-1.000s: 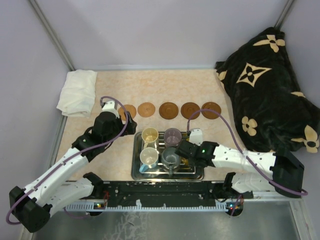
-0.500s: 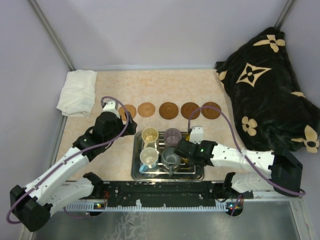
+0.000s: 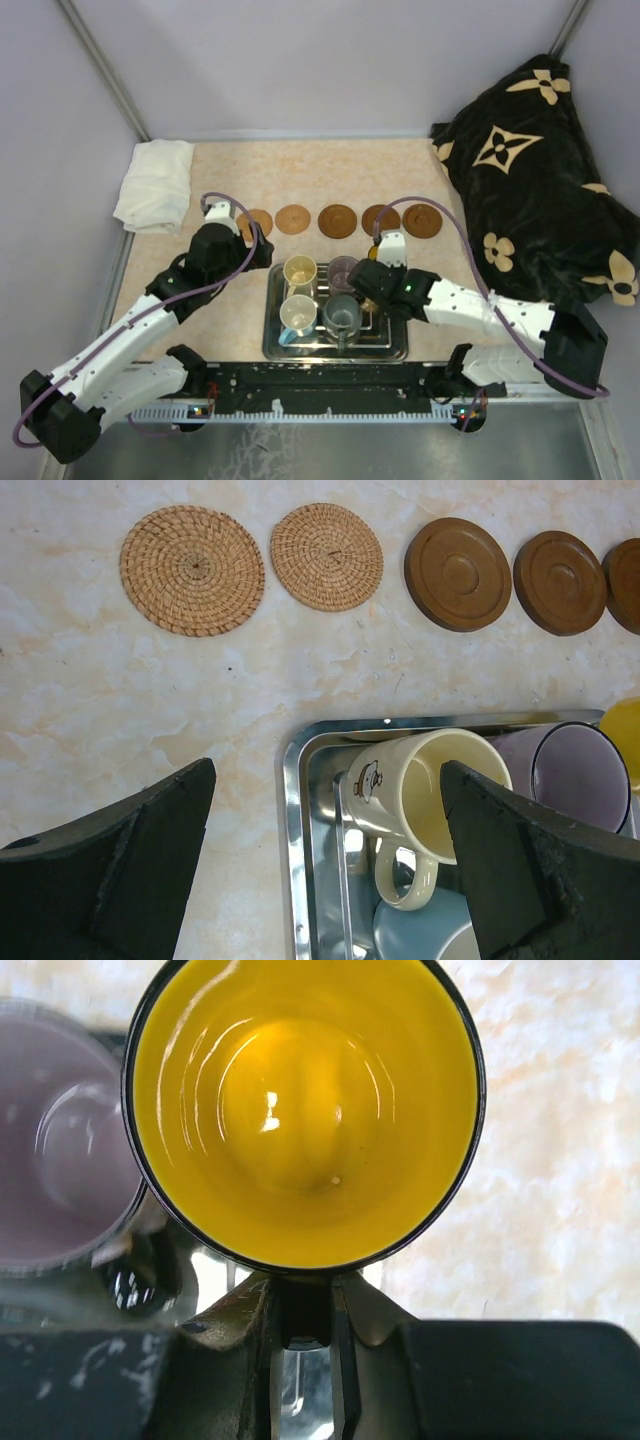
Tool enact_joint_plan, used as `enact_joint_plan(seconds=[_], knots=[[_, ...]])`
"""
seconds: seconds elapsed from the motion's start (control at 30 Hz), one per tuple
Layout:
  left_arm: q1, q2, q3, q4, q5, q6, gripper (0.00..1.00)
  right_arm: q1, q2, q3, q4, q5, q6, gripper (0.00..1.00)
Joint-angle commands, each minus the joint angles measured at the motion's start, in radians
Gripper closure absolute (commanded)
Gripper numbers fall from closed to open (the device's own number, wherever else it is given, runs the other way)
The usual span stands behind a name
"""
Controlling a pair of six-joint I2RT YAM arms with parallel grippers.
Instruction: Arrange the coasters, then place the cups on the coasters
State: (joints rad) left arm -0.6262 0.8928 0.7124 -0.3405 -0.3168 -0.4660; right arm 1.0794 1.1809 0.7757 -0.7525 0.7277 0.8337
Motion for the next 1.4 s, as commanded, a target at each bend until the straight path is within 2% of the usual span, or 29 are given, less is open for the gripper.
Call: enact_joint_plan(seconds=[0.0, 0.3, 0.5, 0.73, 0.9, 1.13, 1.37], knots=[[-0.002, -0.017, -0.017, 0.033, -0.018, 0.015, 0.01, -0.122, -0.058, 0.058, 0.218, 0.095, -0.213, 1.0], [-0.001, -0.022, -0.036, 0.062, -0.037, 0.009, 0.01, -0.339, 0.002, 0.121, 0.484, -0.013, -0.527, 1.0], [-0.001, -0.013, -0.045, 0.084, -0.058, 0.007, 0.01, -0.502, 0.108, 0.169, 0.618, -0.115, -0.618, 1.0], [-0.001, -0.008, -0.046, 0.147, -0.079, 0.03, 0.01, -0.628, 0.256, 0.212, 0.748, -0.17, -0.7, 1.0], [0.0, 0.041, -0.029, 0.167, -0.084, 0.049, 0.0, -0.685, 0.324, 0.237, 0.808, -0.205, -0.722, 1.0], [0.0, 0.124, 0.033, 0.164, -0.069, 0.063, 0.0, -0.698, 0.377, 0.253, 0.861, -0.21, -0.757, 1.0], [0.0, 0.117, 0.043, 0.165, -0.063, 0.062, 0.0, -0.731, 0.367, 0.208, 0.885, -0.232, -0.747, 1.0]])
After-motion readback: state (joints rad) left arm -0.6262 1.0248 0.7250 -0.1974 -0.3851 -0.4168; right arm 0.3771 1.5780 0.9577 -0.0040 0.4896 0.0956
